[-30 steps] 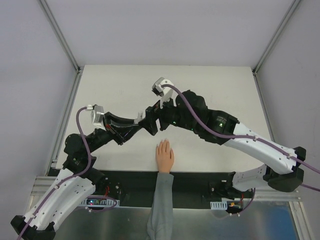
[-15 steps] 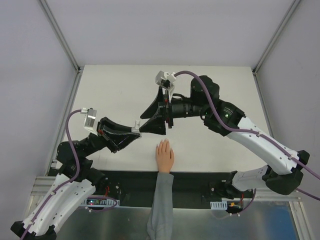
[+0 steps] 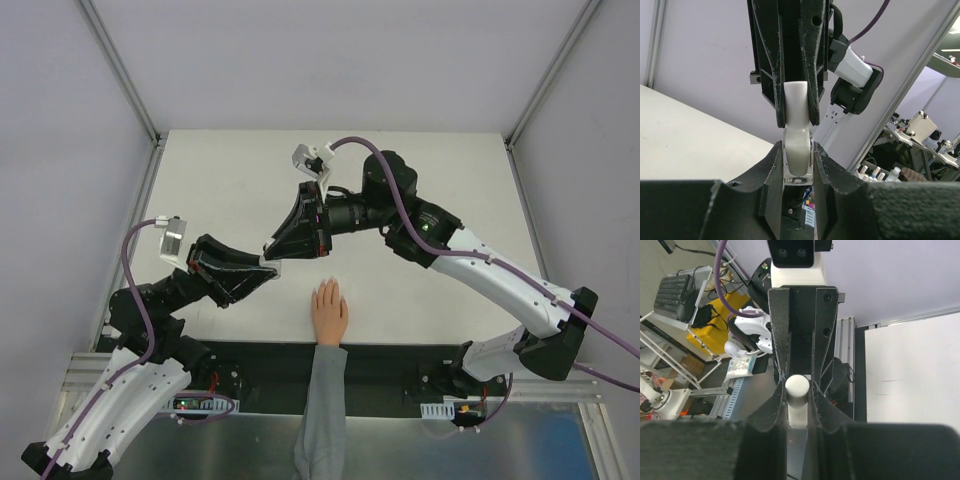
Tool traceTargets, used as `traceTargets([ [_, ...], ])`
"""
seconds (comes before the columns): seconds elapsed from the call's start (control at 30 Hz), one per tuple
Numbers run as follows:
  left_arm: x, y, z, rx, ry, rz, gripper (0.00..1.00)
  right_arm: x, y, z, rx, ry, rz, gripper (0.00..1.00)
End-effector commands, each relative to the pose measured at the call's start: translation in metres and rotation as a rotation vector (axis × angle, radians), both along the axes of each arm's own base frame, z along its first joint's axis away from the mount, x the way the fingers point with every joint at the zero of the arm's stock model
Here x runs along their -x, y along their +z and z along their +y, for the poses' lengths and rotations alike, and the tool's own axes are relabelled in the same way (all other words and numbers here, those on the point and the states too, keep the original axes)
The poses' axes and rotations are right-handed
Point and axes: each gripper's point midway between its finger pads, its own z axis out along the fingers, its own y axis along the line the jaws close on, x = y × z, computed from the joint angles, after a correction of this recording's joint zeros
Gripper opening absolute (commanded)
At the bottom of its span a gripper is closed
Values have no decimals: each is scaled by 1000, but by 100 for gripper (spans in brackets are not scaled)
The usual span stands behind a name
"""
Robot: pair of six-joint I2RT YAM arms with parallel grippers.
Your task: Paint the nails
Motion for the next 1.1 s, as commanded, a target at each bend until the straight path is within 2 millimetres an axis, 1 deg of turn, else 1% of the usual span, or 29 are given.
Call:
traceTargets([
  [0.0,9,26,7,58,13,-102,0,4,18,0,-80,30,-27,3],
  [0.03,6,26,7,55,24,-101,0,3,11,1,-67,26,-22,1],
  [0.1,-1,26,7,40,65,-126,0,5,4,3,-55,10,-16,1],
  [0.13,-8,25,6,9,90,-103,0,5,-7,5,-34,1,-7,1],
  [0.17,-11,24,6,-15,111,-115,0,7,-12,5,-25,-10,-12,1],
  [0.2,-14,32,8,-43,155,-182,0,6,-20,9,-3,-60,-12,1],
  [0.23,-28,29,9,-71,213,-160,0,1,-28,12,21,-128,-33,1],
  [0.27,-38,20,9,-117,251,-127,0,-4,-59,4,197,-246,-38,1],
  [0.3,-49,21,13,-141,319,-147,0,-52,-82,-9,360,-730,-178,1],
  [0.33,-68,18,18,-151,404,-113,0,-69,-92,-30,456,-947,-186,1],
  [0.37,-77,13,20,-169,439,-94,0,-73,-105,-43,532,-1049,-190,1],
  [0.43,-93,4,21,-203,491,-83,0,-65,-115,-35,485,-1057,-131,1],
  [0.47,-98,1,22,-209,510,-73,0,-62,-112,-27,448,-1033,-104,1],
  [0.53,-101,-5,21,-217,511,-65,0,-60,-101,-23,433,-1022,-117,1],
  [0.57,-100,-8,20,-218,504,-56,0,-59,-97,-22,434,-1010,-126,1],
  [0.6,-101,-14,19,-223,501,-45,0,-59,-87,-19,413,-997,-124,1],
  [0.67,-97,-17,20,-210,487,-26,0,-52,-76,-12,389,-920,-161,4],
  [0.7,-96,-25,19,-214,477,-10,0,-52,-72,-11,383,-898,-171,14],
  [0.73,-92,-26,19,-206,466,-7,0,-49,-59,-10,359,-861,-178,20],
  [0.77,-89,-28,18,-204,450,7,0,-43,-60,-10,386,-802,-201,27],
  [0.8,-83,-34,15,-212,414,8,0,-46,-56,-15,395,-797,-206,34],
  [0.83,-73,-31,13,-202,380,-10,0,-45,-43,-16,375,-778,-206,39],
  [0.87,-65,-30,11,-191,338,-19,0,-38,-44,-19,395,-715,-213,45],
  [0.9,-52,-32,5,-197,263,-37,0,-40,-39,-23,394,-693,-229,55],
  [0.93,-44,-28,5,-186,236,-52,0,-36,-36,-24,386,-653,-239,61],
  [0.97,-39,-28,4,-186,211,-46,0,-19,-27,-23,346,-531,-249,67],
  [1.0,-32,-25,3,-187,186,-54,0,-16,-24,-25,326,-480,-253,74],
  [1.03,-22,-23,2,-191,146,-68,0,-8,-20,-25,297,-410,-251,77],
  [1.07,-17,-21,1,-189,119,-64,0,14,-14,-23,232,-269,-237,82],
])
